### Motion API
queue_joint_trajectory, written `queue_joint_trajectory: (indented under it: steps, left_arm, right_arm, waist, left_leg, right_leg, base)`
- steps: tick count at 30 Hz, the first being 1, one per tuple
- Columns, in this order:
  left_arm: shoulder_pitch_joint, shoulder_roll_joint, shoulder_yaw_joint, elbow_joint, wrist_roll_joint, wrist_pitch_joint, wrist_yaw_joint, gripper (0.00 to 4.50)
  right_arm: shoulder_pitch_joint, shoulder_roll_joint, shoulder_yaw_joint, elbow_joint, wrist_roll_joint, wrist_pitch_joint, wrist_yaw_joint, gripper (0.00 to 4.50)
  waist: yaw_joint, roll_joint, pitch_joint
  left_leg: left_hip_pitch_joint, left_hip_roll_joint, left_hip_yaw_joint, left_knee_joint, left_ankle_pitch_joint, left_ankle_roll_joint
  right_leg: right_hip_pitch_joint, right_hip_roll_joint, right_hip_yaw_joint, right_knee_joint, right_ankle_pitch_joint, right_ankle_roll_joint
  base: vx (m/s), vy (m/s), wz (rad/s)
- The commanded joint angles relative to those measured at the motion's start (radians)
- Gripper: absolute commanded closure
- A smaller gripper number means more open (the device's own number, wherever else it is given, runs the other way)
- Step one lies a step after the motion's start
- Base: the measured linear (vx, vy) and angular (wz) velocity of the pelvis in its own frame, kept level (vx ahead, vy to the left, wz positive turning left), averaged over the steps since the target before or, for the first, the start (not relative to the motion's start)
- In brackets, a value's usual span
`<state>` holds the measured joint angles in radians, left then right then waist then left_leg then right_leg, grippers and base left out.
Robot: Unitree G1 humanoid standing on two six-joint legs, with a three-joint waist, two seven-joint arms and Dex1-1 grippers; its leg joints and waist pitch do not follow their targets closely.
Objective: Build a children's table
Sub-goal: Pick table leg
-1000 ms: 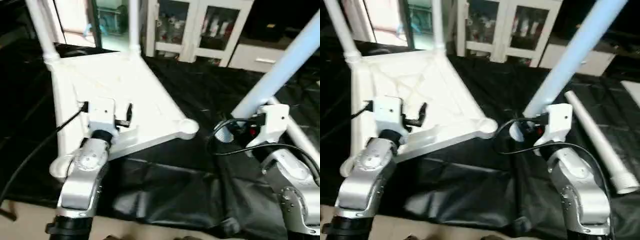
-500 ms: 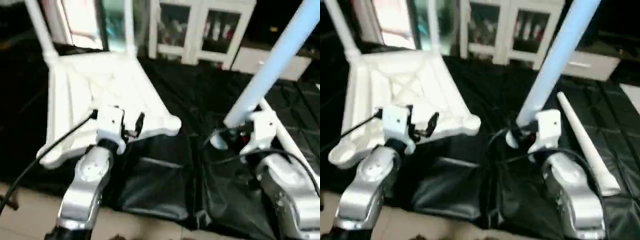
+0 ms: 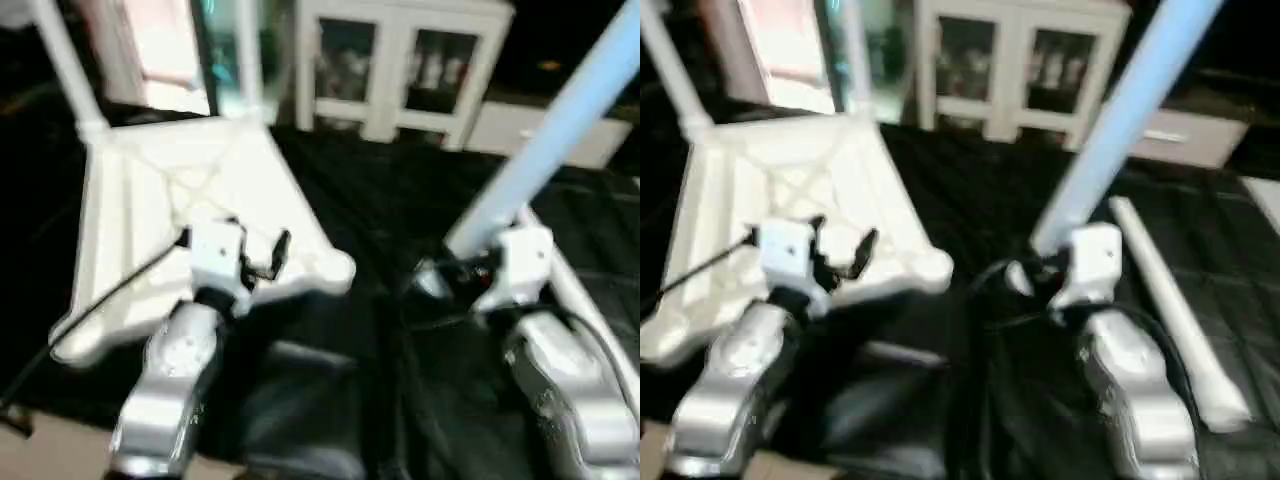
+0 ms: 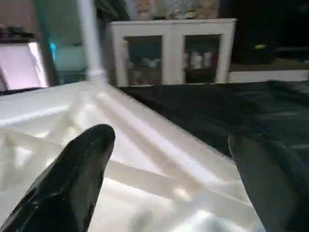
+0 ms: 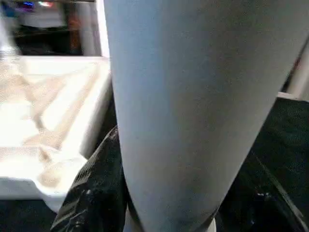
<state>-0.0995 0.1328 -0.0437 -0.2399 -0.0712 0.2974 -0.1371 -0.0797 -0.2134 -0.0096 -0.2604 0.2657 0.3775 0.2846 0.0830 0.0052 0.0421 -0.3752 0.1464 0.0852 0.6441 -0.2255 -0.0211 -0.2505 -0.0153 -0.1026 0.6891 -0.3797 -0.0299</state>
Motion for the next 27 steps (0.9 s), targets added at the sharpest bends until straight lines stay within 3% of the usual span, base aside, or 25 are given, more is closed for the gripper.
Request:
queue_joint_trajectory:
  steps: [1,2,3,4,5,6,7,8,9,10,11,12,13,14,15,16,21,23,25,27]
  left_arm:
    - [0.002,-0.015,-0.009,-0.012,-0.011,-0.008,-0.001,0.23]
    - [0.007,-0.012,-0.007,-0.016,-0.009,-0.005,0.001,0.23]
    - [0.009,-0.011,-0.006,-0.018,-0.008,-0.005,0.000,0.23]
    - [0.011,-0.004,-0.005,-0.018,-0.010,-0.009,-0.011,0.23]
    - [0.012,0.000,-0.006,-0.017,-0.011,-0.011,-0.018,0.23]
    - [0.012,0.005,0.001,-0.013,-0.045,-0.013,-0.053,0.23]
    - [0.015,0.013,0.007,-0.008,-0.080,-0.017,-0.096,0.23]
    - [0.016,0.015,0.008,-0.007,-0.093,-0.019,-0.112,0.23]
    - [0.016,0.015,0.008,-0.007,-0.093,-0.019,-0.112,0.23]
    - [0.017,0.048,0.002,0.006,-0.130,0.003,-0.188,0.23]
    - [0.017,0.052,0.002,0.008,-0.137,0.006,-0.200,0.23]
    - [0.018,0.065,0.003,0.017,-0.161,0.017,-0.239,0.11]
    - [0.013,0.081,0.001,0.031,-0.165,0.018,-0.268,0.11]
    - [-0.003,0.113,-0.002,0.059,-0.181,0.023,-0.333,0.11]
    - [-0.029,0.148,-0.008,0.093,-0.179,0.013,-0.388,0.11]
    - [-0.057,0.180,-0.010,0.123,-0.194,0.023,-0.449,0.11]
    - [-0.132,0.258,-0.027,0.241,-0.176,0.016,-0.542,0.11]
    - [-0.168,0.278,-0.035,0.301,-0.161,0.002,-0.564,0.11]
    - [-0.193,0.289,-0.049,0.340,-0.150,-0.004,-0.588,0.11]
    - [-0.209,0.295,-0.058,0.359,-0.151,0.003,-0.610,0.11]
  right_arm:
    - [0.004,-0.023,-0.008,-0.009,0.003,-0.015,0.032,2.62]
    - [0.008,-0.024,0.002,-0.012,0.003,-0.015,0.042,2.62]
    - [0.010,-0.024,0.006,-0.013,0.003,-0.017,0.043,2.62]
    - [0.014,-0.019,0.006,-0.014,0.008,-0.017,0.042,2.62]
    - [0.015,-0.016,0.005,-0.014,0.012,-0.016,0.040,2.62]
    - [0.016,-0.014,0.004,-0.015,0.017,-0.021,0.042,2.62]
    - [0.019,-0.012,0.004,-0.017,0.022,-0.027,0.045,2.62]
    - [0.021,-0.011,0.004,-0.017,0.023,-0.028,0.046,2.62]
    - [0.021,-0.011,0.004,-0.017,0.023,-0.028,0.046,2.62]
    - [0.028,-0.009,0.006,-0.026,0.025,-0.036,0.054,2.62]
    - [0.028,-0.009,0.006,-0.028,0.025,-0.037,0.055,2.62]
    - [0.033,-0.008,0.009,-0.034,0.025,-0.042,0.061,2.62]
    - [0.033,-0.011,0.007,-0.040,0.025,-0.044,0.067,2.62]
    - [0.026,-0.015,-0.006,-0.051,0.039,-0.034,0.074,2.62]
    - [0.014,-0.023,-0.022,-0.055,0.055,-0.021,0.082,2.62]
    - [0.001,-0.030,-0.033,-0.056,0.073,-0.013,0.095,2.62]
    - [-0.042,-0.038,-0.039,0.012,0.084,-0.034,0.131,2.62]
    - [-0.071,-0.055,-0.032,0.045,0.077,-0.038,0.158,2.62]
    - [-0.092,-0.068,-0.034,0.057,0.082,-0.030,0.174,2.62]
    - [-0.103,-0.078,-0.036,0.060,0.091,-0.020,0.183,2.62]
  waist:
    - [-0.055,0.026,-0.082]
    - [-0.053,0.012,-0.077]
    - [-0.055,-0.002,-0.074]
    - [-0.045,-0.014,-0.070]
    - [-0.038,-0.061,-0.076]
    - [-0.029,-0.093,-0.066]
    - [-0.023,-0.099,-0.064]
    - [-0.025,-0.082,-0.075]
    - [-0.029,-0.078,-0.074]
    - [-0.040,-0.054,-0.061]
    - [-0.042,-0.035,-0.055]
    - [-0.047,-0.035,-0.040]
    - [-0.050,-0.036,-0.031]
    - [-0.056,-0.035,-0.022]
    - [-0.060,-0.032,-0.014]
    - [-0.060,-0.034,-0.018]
    - [-0.057,-0.023,-0.012]
    - [-0.059,-0.039,-0.005]
    - [-0.057,-0.030,-0.008]
    - [-0.057,-0.040,-0.006]
  left_leg:
    - [0.173,0.177,-0.163,-0.097,0.048,0.428]
    - [0.162,0.159,-0.134,-0.076,0.265,0.483]
    - [0.140,0.148,-0.114,-0.078,0.387,0.497]
    - [0.099,0.116,-0.070,-0.073,0.629,0.497]
    - [0.054,0.041,-0.005,-0.020,0.584,0.398]
    - [-0.027,-0.041,0.024,0.009,0.251,0.261]
    - [-0.034,-0.021,0.012,-0.009,0.160,0.188]
    - [-0.026,-0.002,0.005,-0.043,0.173,0.083]
    - [-0.018,-0.002,0.009,-0.052,0.170,0.050]
    - [-0.003,0.022,0.006,-0.082,0.049,0.019]
    - [0.001,0.034,0.003,-0.093,-0.008,0.003]
    - [0.014,0.049,0.009,-0.108,-0.174,-0.018]
    - [0.022,0.057,0.012,-0.116,-0.266,-0.027]
    - [0.033,0.060,0.017,-0.118,-0.400,-0.052]
    - [0.036,0.060,0.017,-0.124,-0.451,-0.063]
    - [0.039,0.055,0.014,-0.126,-0.483,-0.076]
    - [0.032,0.058,0.010,-0.133,-0.481,-0.085]
    - [0.023,0.058,0.012,-0.136,-0.457,-0.074]
    - [0.027,0.059,0.012,-0.133,-0.438,-0.073]
    - [0.025,0.062,0.013,-0.136,-0.425,-0.070]
  right_leg:
    - [-0.144,-0.045,0.031,0.063,-0.042,0.049]
    - [-0.190,-0.055,0.049,0.074,0.044,0.117]
    - [-0.195,-0.058,0.056,0.074,0.100,0.141]
    - [-0.201,-0.067,0.076,0.039,0.238,0.151]
    - [-0.178,-0.104,0.127,-0.082,0.479,0.091]
    - [-0.100,-0.171,0.192,-0.105,0.584,0.104]
    - [-0.089,-0.199,0.190,-0.122,0.621,0.086]
    - [-0.072,-0.159,0.150,-0.085,0.775,0.037]
    - [-0.075,-0.136,0.135,-0.085,0.793,0.018]
    - [-0.084,-0.113,0.116,-0.103,0.567,-0.048]
    - [-0.088,-0.110,0.112,-0.108,0.430,-0.079]
    - [-0.100,-0.104,0.110,-0.131,0.152,-0.118]
    - [-0.107,-0.103,0.109,-0.143,0.017,-0.128]
    - [-0.121,-0.103,0.107,-0.162,-0.188,-0.116]
    - [-0.126,-0.103,0.107,-0.169,-0.266,-0.099]
    - [-0.127,-0.111,0.106,-0.183,-0.369,-0.045]
    - [-0.128,-0.120,0.107,-0.187,-0.364,-0.037]
    - [-0.124,-0.127,0.103,-0.194,-0.388,-0.036]
    - [-0.127,-0.131,0.103,-0.194,-0.388,-0.045]
    - [-0.126,-0.132,0.102,-0.196,-0.381,-0.050]
  base:
    - [0.204,0.023,0.04]
    - [0.204,0.023,0.04]
    - [0.134,0.014,-0.03]
    - [0.091,-0.026,-0.04]
    - [0.091,-0.026,-0.04]
    - [0.038,-0.057,0.08]
    - [0.014,-0.082,0.01]
    - [0.014,-0.082,0.01]
    - [0.000,-0.084,-0.03]
    - [0.000,0.000,0.00]
    - [0.000,0.000,0.00]
    - [-0.065,0.001,-0.03]
    - [-0.085,0.017,0.07]
    - [-0.085,0.017,0.07]
    - [-0.084,0.030,0.06]
    - [-0.084,0.027,-0.01]
    - [-0.083,0.017,-0.03]
    - [-0.066,0.015,-0.06]
    - [-0.058,0.002,-0.04]
    - [-0.027,-0.001,-0.02]
